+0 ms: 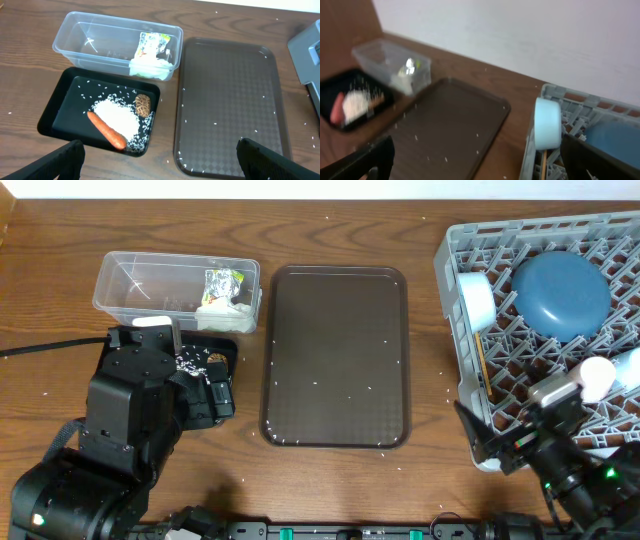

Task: Sort waste into correct bins and load items into the dishwasher rack

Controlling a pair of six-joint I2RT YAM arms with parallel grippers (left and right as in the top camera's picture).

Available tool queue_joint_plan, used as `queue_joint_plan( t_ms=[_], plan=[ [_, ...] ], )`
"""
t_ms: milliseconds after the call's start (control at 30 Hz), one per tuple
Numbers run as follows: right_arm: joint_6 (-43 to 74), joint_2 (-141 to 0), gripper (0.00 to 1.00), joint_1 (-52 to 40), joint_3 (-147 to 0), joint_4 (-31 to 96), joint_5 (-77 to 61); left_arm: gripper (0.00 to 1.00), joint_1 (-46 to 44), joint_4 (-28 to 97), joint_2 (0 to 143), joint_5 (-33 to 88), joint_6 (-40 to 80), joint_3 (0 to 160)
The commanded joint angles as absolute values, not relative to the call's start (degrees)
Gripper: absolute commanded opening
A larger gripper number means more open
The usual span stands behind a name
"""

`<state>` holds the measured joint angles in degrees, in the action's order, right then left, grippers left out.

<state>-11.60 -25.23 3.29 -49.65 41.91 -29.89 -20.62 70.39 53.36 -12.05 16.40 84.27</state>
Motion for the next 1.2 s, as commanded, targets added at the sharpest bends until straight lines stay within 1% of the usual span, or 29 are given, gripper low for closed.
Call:
queue_joint_plan(
  t_ms=[0,200,367,567,733,867,967,1167],
  plan=[
    [-18.17,-20.86,0.99,1.67,-43.2,39.88,-29.34,0.98,-20.36,70.5,53.47,-12.91,15.49,84.62],
    [-18.28,-9.58,0.99,1.69,-27.55,32.01,-29.36,0.98,-20.36,70.5,53.47,-12.91,15.49,84.62],
    [-18.28,-0.36,0.99,1.67,-16.32,28.73,-29.36,0.98,-20.36,70.5,53.47,-12.91,15.49,84.62],
    [-18.26,-0.27,0.99,1.41,-6.09,19.25,-29.43,0.98,-20.36,70.5,53.47,-12.91,15.49,84.62],
    [-18.04,-0.27,0.99,1.41,-3.66,11.0,-29.91,0.98,-20.36,70.5,53.47,-12.93,15.49,84.62],
    [-18.04,-0.27,0.99,1.41,-2.55,7.64,-29.82,0.98,-20.36,70.5,53.47,-12.91,15.49,84.62],
    [-18.04,-0.27,0.99,1.41,-0.58,2.81,-29.8,0.98,-20.36,70.5,53.47,-12.91,15.49,84.62],
    [-18.04,-0.3,0.99,1.43,-0.27,2.33,-30.0,0.98,-20.36,70.5,53.47,-12.91,15.49,84.62]
  ],
)
